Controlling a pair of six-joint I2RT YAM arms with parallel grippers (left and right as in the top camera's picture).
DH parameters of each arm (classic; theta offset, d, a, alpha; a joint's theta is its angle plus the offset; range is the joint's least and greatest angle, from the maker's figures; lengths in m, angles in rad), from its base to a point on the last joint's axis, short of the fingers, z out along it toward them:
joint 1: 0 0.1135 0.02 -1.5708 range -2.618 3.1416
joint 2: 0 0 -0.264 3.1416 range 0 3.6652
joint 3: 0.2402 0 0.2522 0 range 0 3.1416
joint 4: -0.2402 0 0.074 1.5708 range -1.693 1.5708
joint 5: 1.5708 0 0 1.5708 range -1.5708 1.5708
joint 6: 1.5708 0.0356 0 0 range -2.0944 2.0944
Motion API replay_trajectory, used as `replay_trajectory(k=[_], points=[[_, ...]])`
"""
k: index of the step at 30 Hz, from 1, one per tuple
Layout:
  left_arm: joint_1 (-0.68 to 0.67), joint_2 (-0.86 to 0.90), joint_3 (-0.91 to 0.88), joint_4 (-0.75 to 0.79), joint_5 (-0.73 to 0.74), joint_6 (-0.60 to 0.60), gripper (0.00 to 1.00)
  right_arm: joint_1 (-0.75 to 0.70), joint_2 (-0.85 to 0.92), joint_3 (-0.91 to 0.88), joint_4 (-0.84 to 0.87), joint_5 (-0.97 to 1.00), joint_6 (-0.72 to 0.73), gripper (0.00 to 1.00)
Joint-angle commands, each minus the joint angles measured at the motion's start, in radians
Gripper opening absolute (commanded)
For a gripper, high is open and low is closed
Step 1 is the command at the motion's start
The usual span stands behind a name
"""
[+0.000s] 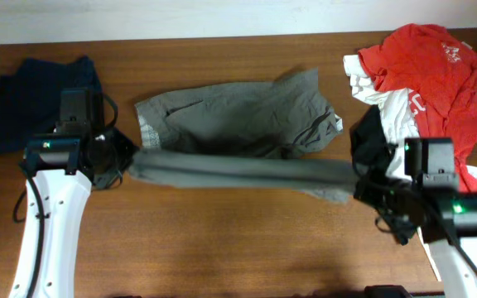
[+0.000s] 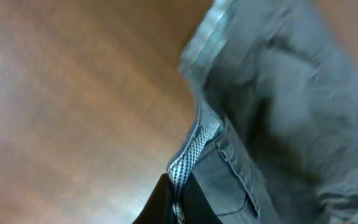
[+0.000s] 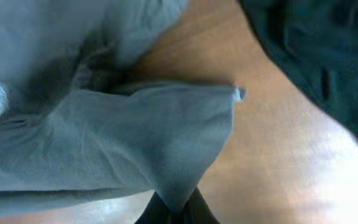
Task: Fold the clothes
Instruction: 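Lift the leg hems and fold them up toward the waistband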
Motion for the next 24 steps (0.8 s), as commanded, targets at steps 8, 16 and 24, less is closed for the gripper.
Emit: replay_trajectory(k=[8, 16, 24], points=[[0.027, 0.097, -0.034, 0.285, -0.246, -0.005, 0.01, -0.016, 0.320, 0.013, 0.409, 0.131, -0.056, 0.04], [0.027, 0.258, -0.034, 0.502, -0.242, -0.005, 0.01, -0.014, 0.462, 0.013, 0.730, 0.105, -0.097, 0.04], [0.027, 0.346, -0.034, 0.684, -0.242, -0.005, 0.01, 0.031, 0.552, 0.013, 0.910, 0.110, -0.121, 0.04]])
